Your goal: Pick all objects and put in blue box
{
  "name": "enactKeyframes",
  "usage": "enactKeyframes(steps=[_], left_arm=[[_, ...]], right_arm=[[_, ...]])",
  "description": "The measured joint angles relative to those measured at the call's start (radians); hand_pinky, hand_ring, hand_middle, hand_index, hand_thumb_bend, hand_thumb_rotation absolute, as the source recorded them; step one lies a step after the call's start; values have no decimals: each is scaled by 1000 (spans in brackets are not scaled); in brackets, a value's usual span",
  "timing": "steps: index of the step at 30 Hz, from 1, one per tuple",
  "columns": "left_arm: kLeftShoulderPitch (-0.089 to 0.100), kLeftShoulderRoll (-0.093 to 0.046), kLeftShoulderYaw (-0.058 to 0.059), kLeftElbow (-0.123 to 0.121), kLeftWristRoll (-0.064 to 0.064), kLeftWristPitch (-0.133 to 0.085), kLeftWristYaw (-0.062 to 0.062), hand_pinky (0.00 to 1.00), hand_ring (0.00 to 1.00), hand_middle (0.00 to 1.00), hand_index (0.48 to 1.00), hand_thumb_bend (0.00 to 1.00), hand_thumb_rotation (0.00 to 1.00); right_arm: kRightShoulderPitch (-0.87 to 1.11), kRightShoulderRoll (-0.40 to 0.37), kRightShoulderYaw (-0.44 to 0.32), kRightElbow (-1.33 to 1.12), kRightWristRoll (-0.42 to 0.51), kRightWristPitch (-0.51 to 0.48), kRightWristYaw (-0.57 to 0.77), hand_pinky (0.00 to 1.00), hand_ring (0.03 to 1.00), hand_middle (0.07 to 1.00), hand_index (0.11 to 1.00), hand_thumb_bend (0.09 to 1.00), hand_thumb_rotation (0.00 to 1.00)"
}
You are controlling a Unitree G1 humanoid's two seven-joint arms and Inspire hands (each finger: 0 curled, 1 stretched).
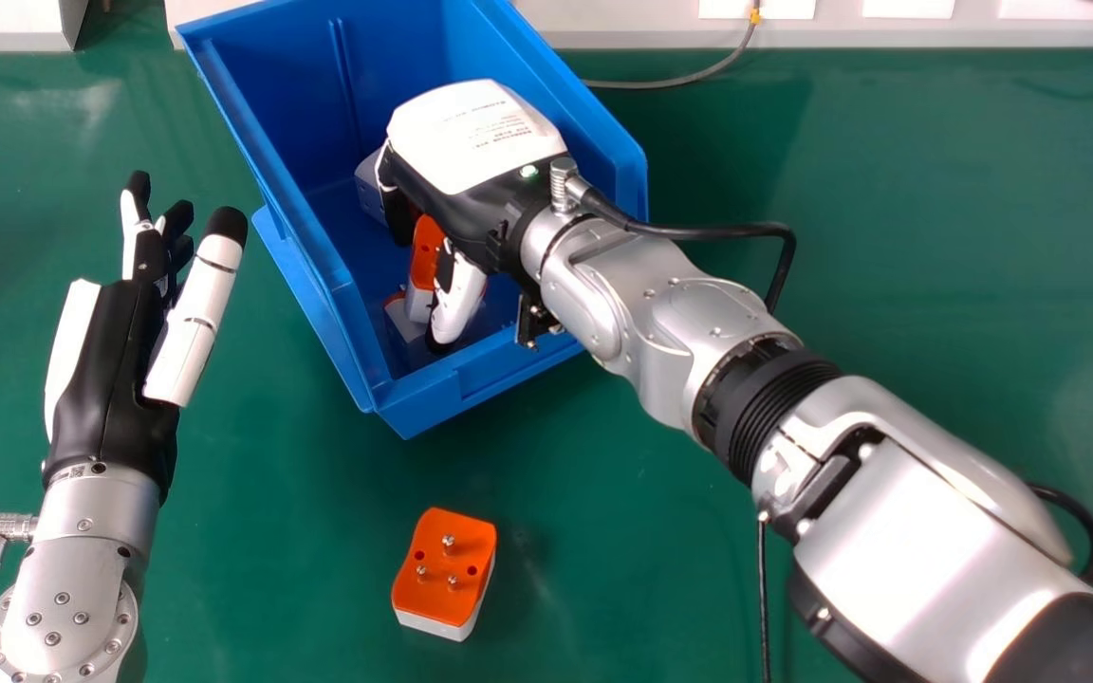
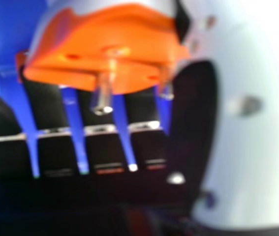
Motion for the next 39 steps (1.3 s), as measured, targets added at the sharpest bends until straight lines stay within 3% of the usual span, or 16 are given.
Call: enactKeyframes(steps=[3, 8, 12, 16, 22, 39], left_arm=[[0, -1, 0, 0, 0, 0, 1, 958, 987, 988, 987, 520, 889], [0, -4, -4, -13, 0, 11, 3, 958, 987, 988, 988, 508, 889], [0, -7, -5, -17, 0, 14, 3, 958, 987, 989, 989, 499, 888], [0, -7, -6, -17, 0, 14, 4, 958, 987, 989, 989, 499, 888], [0, -7, -7, -17, 1, 15, 5, 957, 988, 990, 989, 502, 887], [-1, -7, -13, -17, 1, 16, 9, 955, 986, 991, 992, 504, 882]], right_arm=[[2, -4, 2, 0, -1, -2, -2, 261, 337, 498, 466, 517, 8], [4, -15, 18, -1, -8, -1, -16, 367, 449, 553, 484, 503, 119], [4, -19, 45, 0, -28, 2, -19, 576, 686, 729, 660, 547, 438], [4, -19, 54, 0, -32, 3, -19, 644, 762, 796, 727, 558, 523], [5, -19, 54, -1, -31, 4, -21, 766, 881, 893, 832, 566, 602], [11, -27, 56, -11, -29, 2, -30, 789, 903, 909, 855, 564, 625]])
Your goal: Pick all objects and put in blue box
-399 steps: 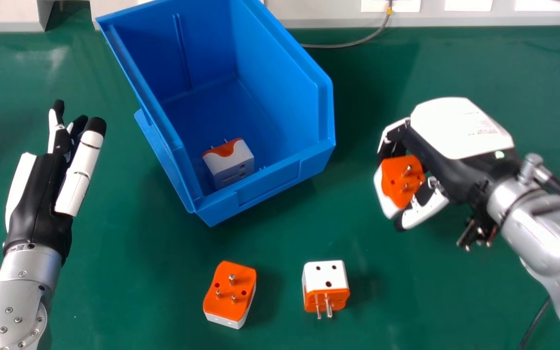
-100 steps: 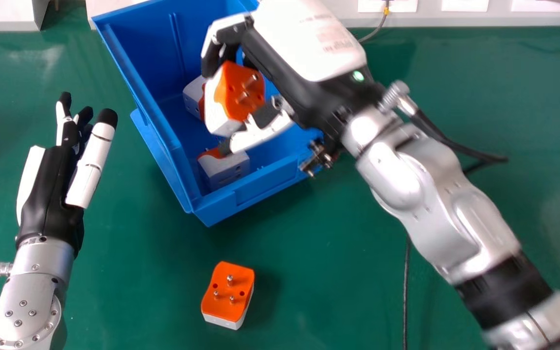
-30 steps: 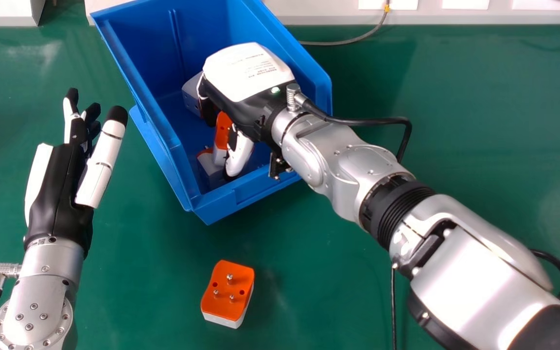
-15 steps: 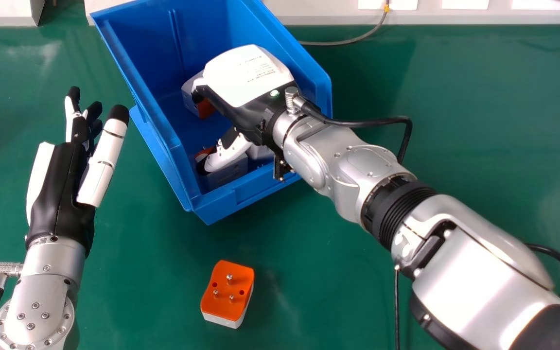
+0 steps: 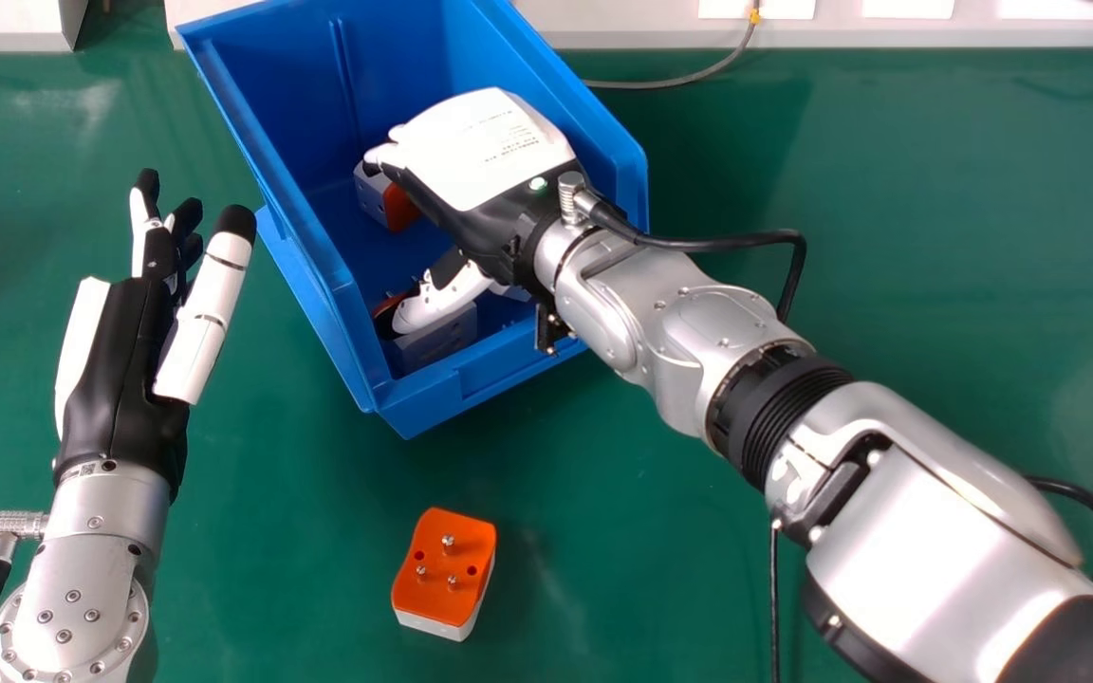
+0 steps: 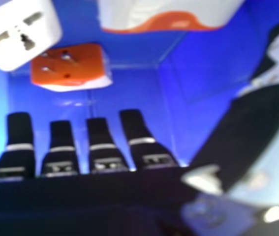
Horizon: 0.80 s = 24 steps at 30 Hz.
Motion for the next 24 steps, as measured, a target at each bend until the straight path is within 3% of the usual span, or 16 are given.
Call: enactKeyframes(steps=[9, 17, 24], left_arm=[[-2, 0, -8, 0, 3, 3, 8, 953, 985, 993, 992, 499, 882], [-5, 0, -9, 1, 9, 4, 9, 951, 982, 993, 992, 496, 884], [-4, 0, -7, 14, 9, 3, 9, 951, 982, 993, 992, 495, 885]], right_arm=[[61, -61, -58, -132, 41, 0, -3, 808, 914, 914, 872, 516, 579], [319, -187, -139, -598, 71, 20, -8, 826, 922, 924, 875, 489, 430], [637, -298, -205, -1060, 70, 24, 21, 835, 921, 926, 872, 456, 406]])
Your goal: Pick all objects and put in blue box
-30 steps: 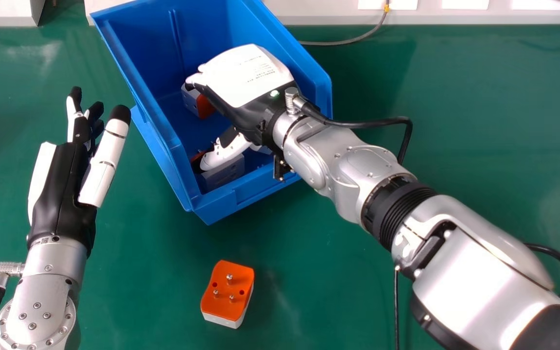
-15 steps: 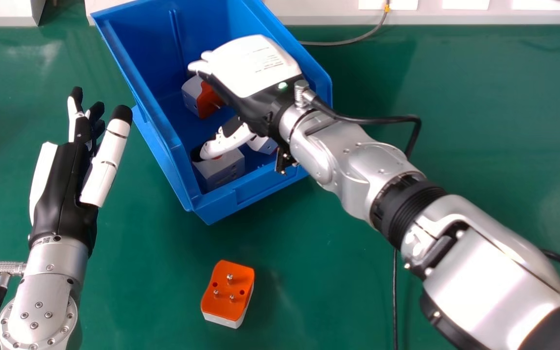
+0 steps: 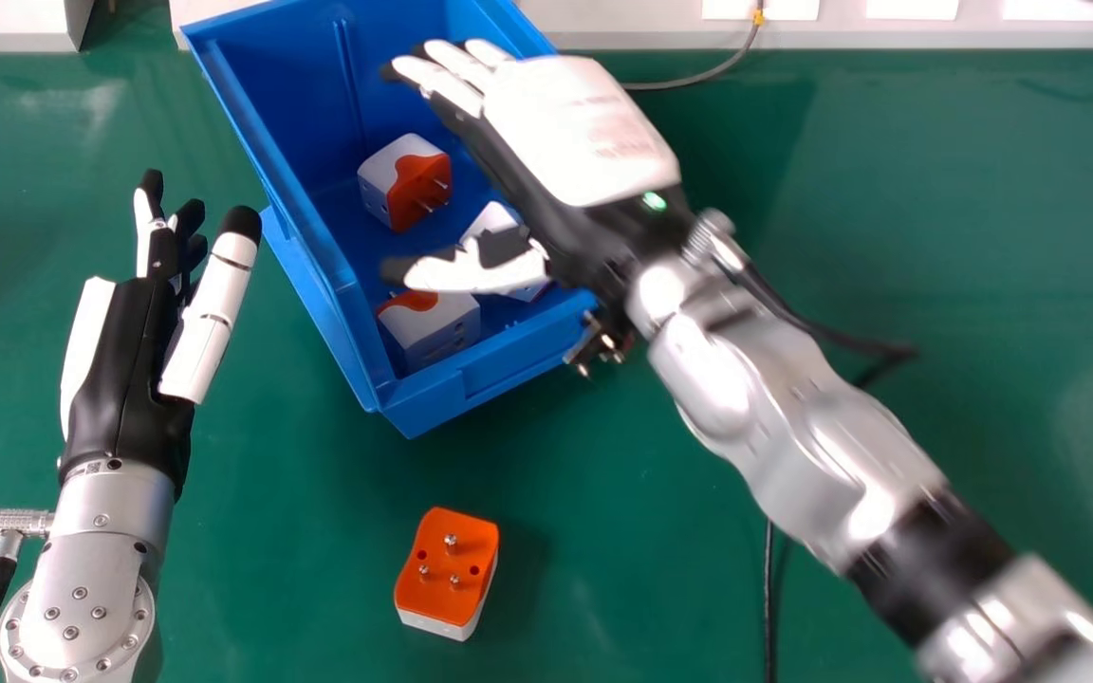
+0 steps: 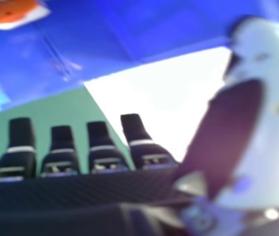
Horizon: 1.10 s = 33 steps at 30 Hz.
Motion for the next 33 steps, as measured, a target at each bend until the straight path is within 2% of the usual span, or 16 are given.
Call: enactKeyframes(steps=[2, 4, 6, 7, 10, 13, 16, 20, 25, 33], left_arm=[[1, 0, 0, 8, 0, -3, 0, 950, 982, 993, 992, 495, 885], [7, 0, 2, 20, 0, -19, 2, 951, 983, 992, 991, 496, 884], [24, -4, 3, 33, 1, -60, 9, 952, 985, 994, 991, 498, 884], [34, -4, 6, 37, 2, -73, 13, 954, 986, 995, 991, 500, 884], [43, -8, 3, 58, 6, -108, 14, 957, 989, 997, 991, 503, 885], [50, -13, 0, 72, 7, -138, 14, 960, 991, 998, 992, 508, 886], [70, -18, 0, 75, 7, -158, 14, 963, 993, 999, 992, 517, 888], [90, -22, 1, 75, 7, -159, 13, 966, 995, 1000, 990, 526, 891], [103, -27, 1, 67, 7, -159, 13, 965, 994, 1000, 985, 529, 893], [109, -33, 1, 48, 8, -158, 16, 959, 986, 1000, 979, 531, 895]], right_arm=[[101, -32, -20, -121, 0, -6, 0, 834, 920, 924, 871, 453, 409], [236, -71, -50, -250, 1, -25, -4, 827, 915, 918, 870, 453, 416], [399, -121, -95, -376, 5, -67, -21, 816, 907, 911, 867, 455, 423], [452, -137, -107, -403, 6, -82, -27, 806, 900, 905, 865, 458, 429], [589, -162, -134, -445, 11, -91, -29, 787, 886, 893, 858, 464, 437], [655, -168, -137, -462, 11, -100, -17, 772, 876, 883, 851, 469, 438], [692, -169, -136, -468, 0, -112, -7, 756, 863, 871, 840, 473, 434], [740, -170, -114, -470, -32, -115, 8, 739, 847, 855, 829, 477, 429], [775, -179, -79, -470, -82, -134, 26, 727, 837, 846, 821, 486, 438], [762, -163, -19, -411, -114, -143, 61, 713, 826, 837, 809, 498, 476]])
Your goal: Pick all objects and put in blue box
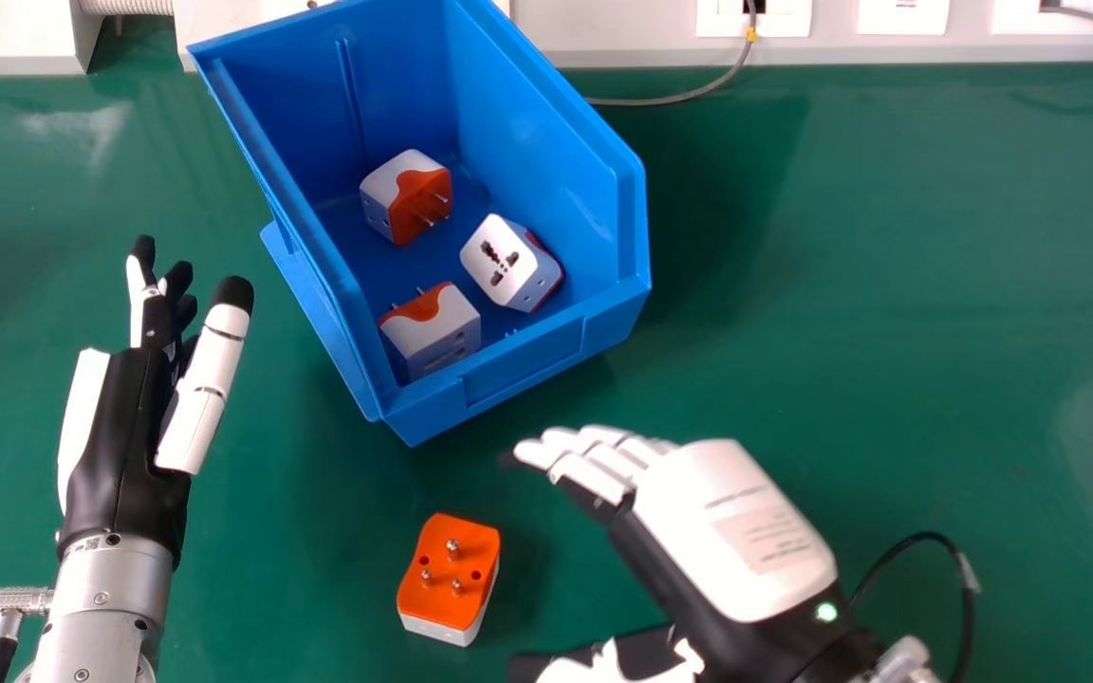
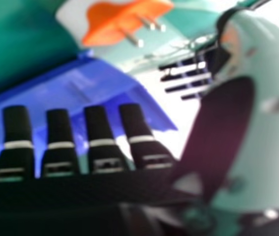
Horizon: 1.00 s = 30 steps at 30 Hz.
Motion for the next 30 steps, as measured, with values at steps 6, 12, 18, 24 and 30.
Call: enactKeyframes(steps=[6, 12, 18, 24, 30], left_arm=[[1, 0, 0, -1, 0, 0, 1, 959, 986, 1000, 979, 533, 896], [3, 0, 0, -5, 1, 0, 0, 959, 986, 1000, 977, 533, 896], [6, 0, 0, -8, 0, 1, 0, 962, 985, 1000, 977, 531, 896], [6, 0, 0, -9, 0, 2, -5, 962, 985, 1000, 977, 534, 896], [6, 1, 0, -11, 1, 2, -7, 962, 985, 1000, 977, 536, 896]], right_arm=[[-18, 26, 40, 50, -15, 8, 16, 726, 829, 842, 808, 506, 470], [-39, 66, 72, 99, -26, 39, 27, 758, 846, 856, 827, 512, 476], [-38, 105, 91, 101, -48, 127, 74, 839, 891, 909, 876, 523, 505], [-43, 150, 105, 101, -67, 211, 96, 937, 946, 965, 930, 538, 546], [-72, 185, 106, 115, -74, 251, 84, 983, 971, 988, 958, 538, 559]])
